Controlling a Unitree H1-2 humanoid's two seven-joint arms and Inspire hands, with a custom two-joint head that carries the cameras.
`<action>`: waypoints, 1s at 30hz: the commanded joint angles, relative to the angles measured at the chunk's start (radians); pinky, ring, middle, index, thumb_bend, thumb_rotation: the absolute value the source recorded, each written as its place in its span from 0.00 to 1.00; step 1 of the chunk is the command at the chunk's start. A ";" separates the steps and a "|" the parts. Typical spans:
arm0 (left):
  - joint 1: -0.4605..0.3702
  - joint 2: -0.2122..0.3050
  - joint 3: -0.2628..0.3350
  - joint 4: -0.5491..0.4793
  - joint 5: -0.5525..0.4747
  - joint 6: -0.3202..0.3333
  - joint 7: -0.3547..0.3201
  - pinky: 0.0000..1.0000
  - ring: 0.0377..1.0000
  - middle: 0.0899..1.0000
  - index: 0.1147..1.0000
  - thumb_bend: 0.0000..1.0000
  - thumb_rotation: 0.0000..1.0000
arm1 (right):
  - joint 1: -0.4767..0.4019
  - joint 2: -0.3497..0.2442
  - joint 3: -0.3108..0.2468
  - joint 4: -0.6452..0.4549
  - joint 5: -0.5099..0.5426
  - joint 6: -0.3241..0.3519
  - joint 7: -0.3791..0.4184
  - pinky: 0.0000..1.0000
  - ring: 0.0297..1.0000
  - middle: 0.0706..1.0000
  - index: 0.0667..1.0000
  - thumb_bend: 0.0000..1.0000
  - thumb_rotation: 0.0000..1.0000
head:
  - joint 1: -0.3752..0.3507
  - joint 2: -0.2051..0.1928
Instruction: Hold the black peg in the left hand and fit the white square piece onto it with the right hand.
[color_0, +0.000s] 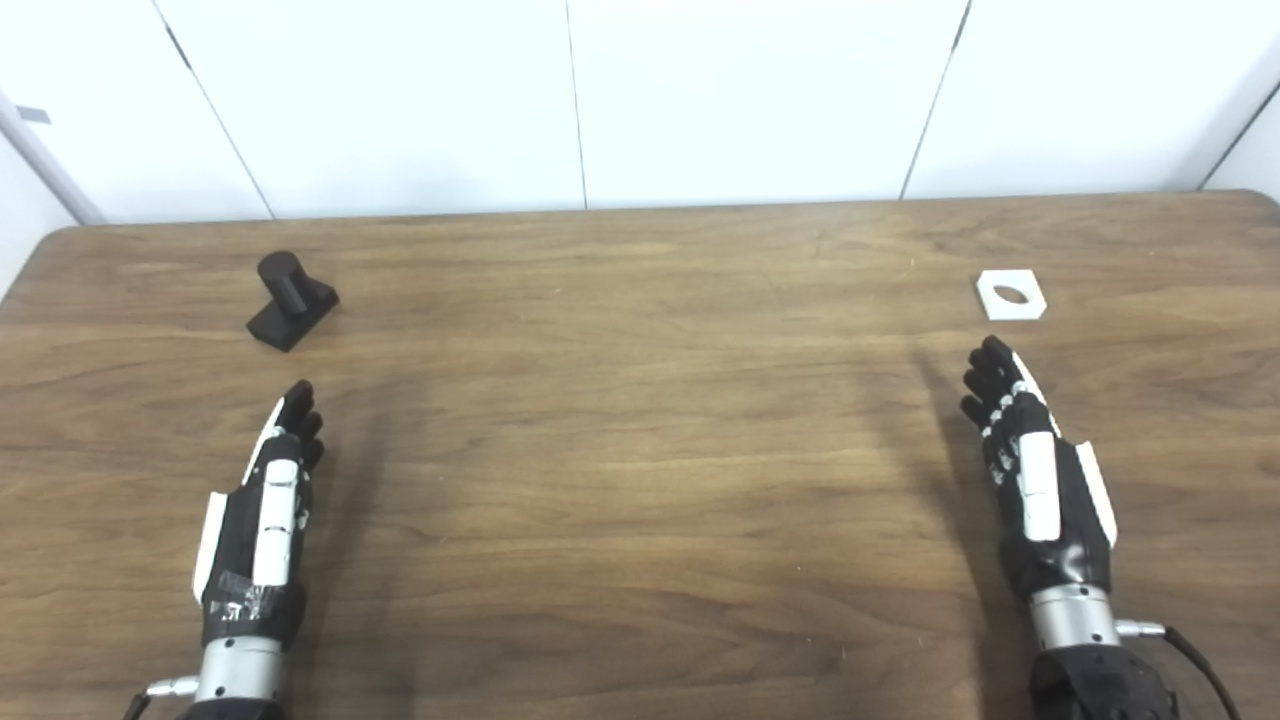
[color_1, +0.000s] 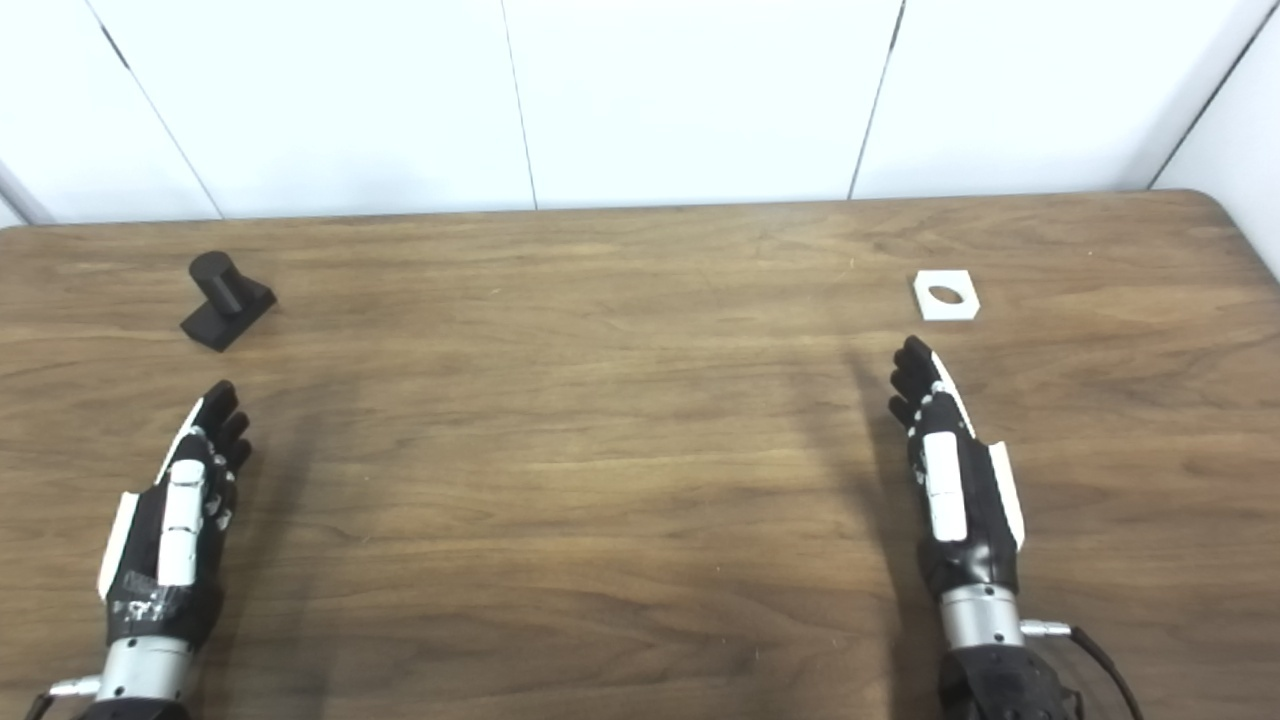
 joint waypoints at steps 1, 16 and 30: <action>-0.002 0.011 -0.002 -0.031 0.009 -0.018 0.004 1.00 0.99 0.98 0.96 0.46 0.91 | 0.049 0.001 0.004 -0.021 0.007 -0.034 0.009 0.94 0.94 0.94 0.92 0.59 0.97 | -0.003 0.002; 0.008 -0.007 -0.012 -0.031 0.038 -0.033 0.018 1.00 0.97 0.97 0.94 0.46 0.90 | 0.062 -0.014 -0.006 -0.017 0.012 -0.034 0.014 0.93 0.94 0.93 0.92 0.59 0.97 | 0.121 -0.064; 0.049 -0.031 -0.059 -0.024 0.081 -0.066 0.036 1.00 0.98 0.96 0.93 0.45 0.90 | 0.091 -0.022 -0.037 -0.020 0.077 -0.028 0.069 1.00 0.98 0.96 0.94 0.57 1.00 | 0.254 -0.168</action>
